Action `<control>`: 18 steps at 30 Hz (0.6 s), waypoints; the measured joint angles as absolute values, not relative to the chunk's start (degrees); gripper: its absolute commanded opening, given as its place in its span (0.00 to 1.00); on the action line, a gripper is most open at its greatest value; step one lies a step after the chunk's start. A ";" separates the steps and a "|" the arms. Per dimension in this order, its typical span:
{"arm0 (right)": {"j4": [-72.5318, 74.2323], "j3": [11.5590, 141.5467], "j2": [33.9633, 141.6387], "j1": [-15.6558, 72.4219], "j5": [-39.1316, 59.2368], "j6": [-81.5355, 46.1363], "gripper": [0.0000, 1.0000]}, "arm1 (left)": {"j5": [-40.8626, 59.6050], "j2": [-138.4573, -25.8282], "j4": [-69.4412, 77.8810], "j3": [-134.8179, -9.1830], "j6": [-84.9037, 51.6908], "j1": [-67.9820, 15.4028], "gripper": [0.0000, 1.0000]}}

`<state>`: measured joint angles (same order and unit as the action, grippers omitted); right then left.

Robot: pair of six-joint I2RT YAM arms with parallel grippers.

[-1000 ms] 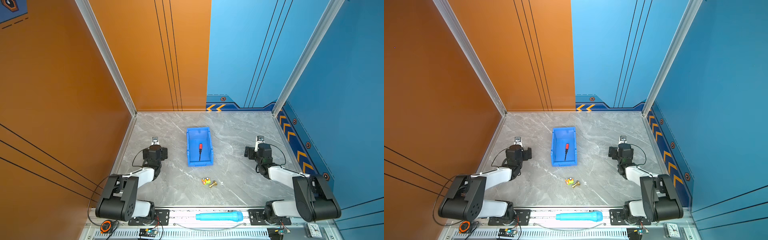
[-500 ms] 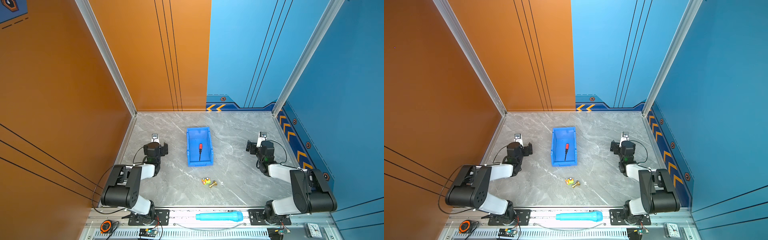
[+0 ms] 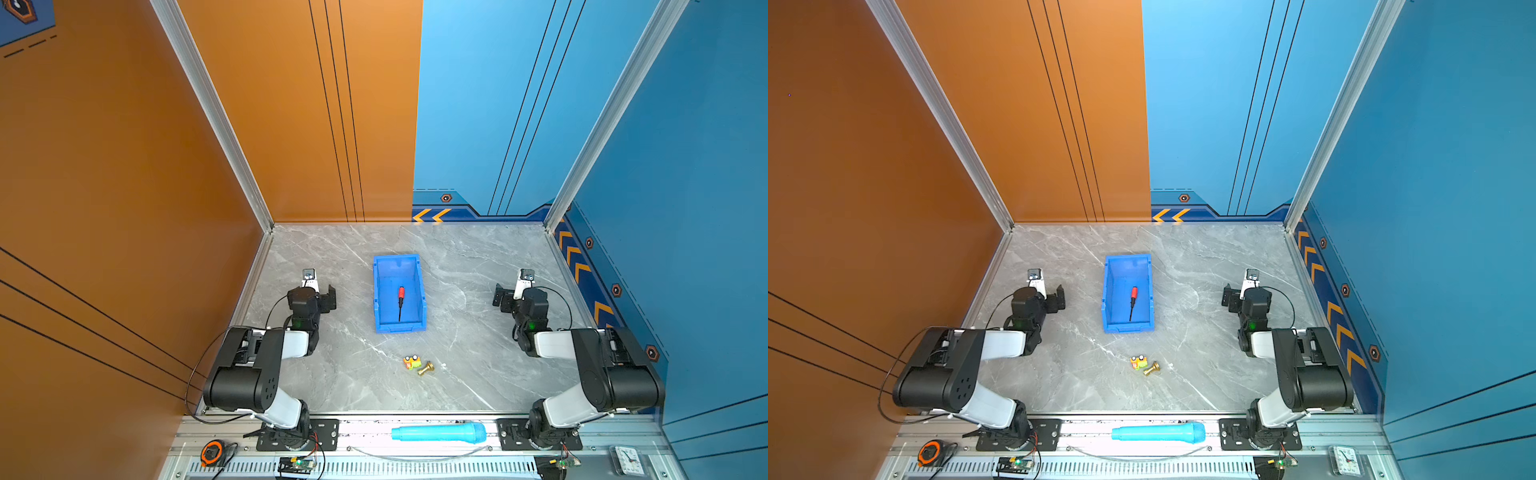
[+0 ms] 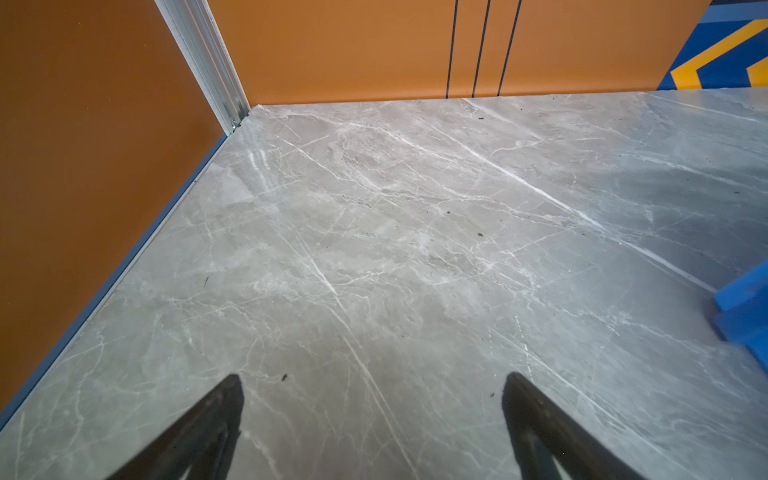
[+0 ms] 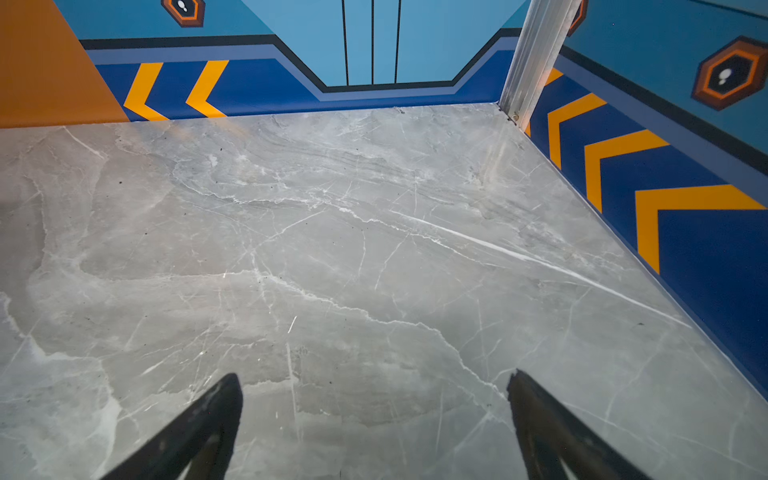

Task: Put the screwdriver in the bin

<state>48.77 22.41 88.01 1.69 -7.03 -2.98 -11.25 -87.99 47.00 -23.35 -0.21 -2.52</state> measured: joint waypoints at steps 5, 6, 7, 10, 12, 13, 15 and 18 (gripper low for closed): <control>49.30 22.41 88.01 1.69 -7.03 -2.98 1.00 | -11.00 -87.99 47.68 -23.31 -0.21 -2.52 0.98; 49.34 22.41 88.01 1.69 -7.03 -2.98 1.00 | -11.00 -87.99 47.94 -23.31 -0.21 -2.52 0.98; 49.36 22.41 88.01 1.69 -7.03 -2.98 1.00 | -10.98 -87.99 48.21 -23.31 -0.21 -2.52 0.98; 50.17 22.13 88.01 1.69 -7.03 -2.98 1.00 | -10.94 -87.99 48.64 -23.31 -0.21 -2.52 0.98; 50.24 22.09 88.01 1.69 -7.03 -2.98 1.00 | -10.83 -87.99 48.69 -23.31 -0.21 -2.52 0.98; 50.24 22.09 88.01 1.69 -7.03 -2.98 1.00 | -10.83 -87.99 48.66 -23.29 -0.21 -2.52 0.98; 50.26 22.06 88.01 1.69 -7.03 -2.98 1.00 | -10.83 -88.01 48.69 -23.29 -0.21 -2.52 0.98; 50.65 22.00 88.01 1.69 -7.03 -2.98 1.00 | -10.83 -88.01 48.69 -23.29 -0.21 -2.52 0.98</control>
